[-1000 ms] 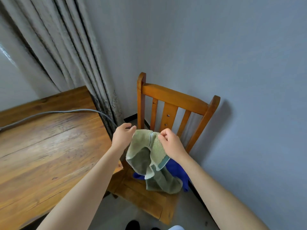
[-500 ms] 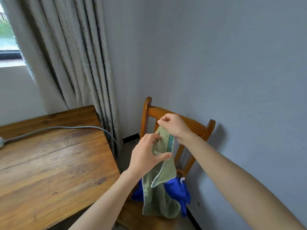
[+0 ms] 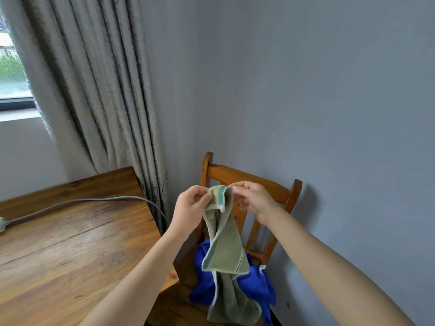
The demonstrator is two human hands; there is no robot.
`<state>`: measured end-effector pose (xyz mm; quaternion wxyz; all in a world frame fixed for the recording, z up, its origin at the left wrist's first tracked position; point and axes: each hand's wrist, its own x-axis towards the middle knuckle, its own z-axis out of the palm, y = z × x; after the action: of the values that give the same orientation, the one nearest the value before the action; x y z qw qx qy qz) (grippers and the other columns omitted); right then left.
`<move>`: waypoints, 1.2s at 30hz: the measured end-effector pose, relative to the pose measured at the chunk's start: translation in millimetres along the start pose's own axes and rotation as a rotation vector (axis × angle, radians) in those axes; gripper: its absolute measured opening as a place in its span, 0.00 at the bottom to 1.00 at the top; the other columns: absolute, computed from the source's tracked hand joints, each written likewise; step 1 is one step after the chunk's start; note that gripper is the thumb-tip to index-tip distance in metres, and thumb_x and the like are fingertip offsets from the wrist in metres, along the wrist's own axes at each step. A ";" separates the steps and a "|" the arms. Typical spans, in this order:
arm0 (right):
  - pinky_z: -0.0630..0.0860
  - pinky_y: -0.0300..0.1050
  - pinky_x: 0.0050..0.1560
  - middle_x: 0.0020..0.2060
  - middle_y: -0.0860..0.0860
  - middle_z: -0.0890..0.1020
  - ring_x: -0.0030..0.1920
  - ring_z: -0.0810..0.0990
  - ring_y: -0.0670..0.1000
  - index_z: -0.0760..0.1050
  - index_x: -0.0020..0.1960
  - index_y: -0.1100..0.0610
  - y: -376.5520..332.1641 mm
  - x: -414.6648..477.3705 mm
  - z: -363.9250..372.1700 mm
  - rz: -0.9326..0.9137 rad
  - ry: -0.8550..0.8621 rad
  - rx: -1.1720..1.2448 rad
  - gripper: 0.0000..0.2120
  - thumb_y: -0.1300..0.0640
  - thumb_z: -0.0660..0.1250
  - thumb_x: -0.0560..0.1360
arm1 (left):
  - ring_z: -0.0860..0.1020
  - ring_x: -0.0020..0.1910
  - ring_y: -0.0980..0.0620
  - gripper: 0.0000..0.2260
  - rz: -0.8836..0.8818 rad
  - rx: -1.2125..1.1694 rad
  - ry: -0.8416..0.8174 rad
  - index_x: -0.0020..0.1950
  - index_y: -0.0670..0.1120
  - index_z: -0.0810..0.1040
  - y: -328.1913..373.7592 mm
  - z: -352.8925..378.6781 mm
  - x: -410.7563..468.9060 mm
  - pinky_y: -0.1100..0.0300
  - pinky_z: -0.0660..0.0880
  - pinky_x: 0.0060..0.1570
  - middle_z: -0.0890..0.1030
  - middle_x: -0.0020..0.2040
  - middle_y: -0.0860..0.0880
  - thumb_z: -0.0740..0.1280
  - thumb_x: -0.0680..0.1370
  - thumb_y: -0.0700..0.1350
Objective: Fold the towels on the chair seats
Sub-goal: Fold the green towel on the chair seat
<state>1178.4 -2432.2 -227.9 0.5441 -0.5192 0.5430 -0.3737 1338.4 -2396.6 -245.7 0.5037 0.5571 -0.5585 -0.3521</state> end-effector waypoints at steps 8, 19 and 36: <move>0.67 0.28 0.47 0.50 0.39 0.72 0.51 0.70 0.37 0.68 0.58 0.46 47.1 -26.6 32.0 -0.250 -0.071 -0.441 0.17 0.47 0.68 0.72 | 0.76 0.36 0.56 0.03 0.044 0.114 -0.012 0.42 0.43 0.77 12.2 1.8 14.7 0.67 0.74 0.37 0.78 0.36 0.52 0.66 0.76 0.39; 0.71 0.33 0.44 0.45 0.47 0.78 0.45 0.76 0.45 0.75 0.55 0.57 72.7 -21.9 38.8 -0.520 0.264 -0.440 0.31 0.35 0.49 0.72 | 0.74 0.24 0.67 0.04 -0.081 -0.036 -0.013 0.42 0.39 0.78 28.0 -10.0 25.1 0.74 0.68 0.24 0.78 0.34 0.49 0.67 0.76 0.38; 0.73 0.36 0.43 0.44 0.49 0.79 0.47 0.78 0.48 0.72 0.53 0.55 42.9 -8.4 -0.6 -0.136 0.181 -0.378 0.11 0.50 0.66 0.74 | 0.74 0.24 0.60 0.07 -0.237 -0.136 -0.014 0.37 0.43 0.77 13.3 -65.3 41.2 0.68 0.70 0.28 0.78 0.28 0.51 0.67 0.76 0.37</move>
<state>1170.0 -2416.3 -267.8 0.3595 -0.6120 0.6136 -0.3461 1402.5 -2424.1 -210.1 0.4915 0.5812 -0.4669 -0.4501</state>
